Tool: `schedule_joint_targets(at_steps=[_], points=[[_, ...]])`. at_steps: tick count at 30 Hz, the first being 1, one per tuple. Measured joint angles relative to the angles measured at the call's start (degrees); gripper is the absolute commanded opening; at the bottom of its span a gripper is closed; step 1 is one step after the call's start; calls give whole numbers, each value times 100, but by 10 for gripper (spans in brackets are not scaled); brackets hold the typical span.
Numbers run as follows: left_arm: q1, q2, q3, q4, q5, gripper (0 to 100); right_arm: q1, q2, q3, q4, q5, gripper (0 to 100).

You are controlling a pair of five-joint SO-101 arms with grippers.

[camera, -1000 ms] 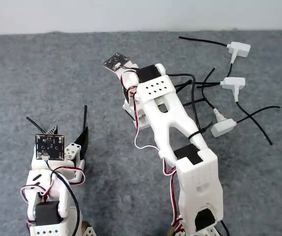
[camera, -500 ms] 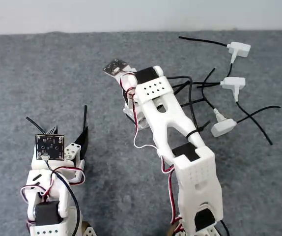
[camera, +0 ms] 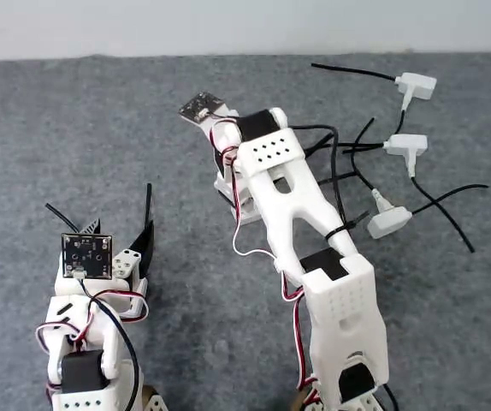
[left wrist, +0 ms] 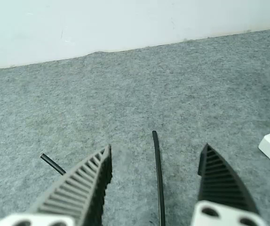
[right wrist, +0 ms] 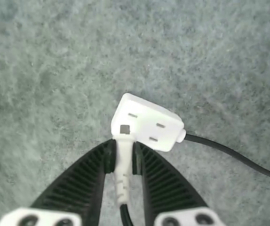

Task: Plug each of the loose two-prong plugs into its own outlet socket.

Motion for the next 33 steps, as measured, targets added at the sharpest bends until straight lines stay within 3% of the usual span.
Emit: schedule_joint_targets(at_steps=[33], points=[[9,0,0,0,0,298,-9,765,-862,132,0,8]])
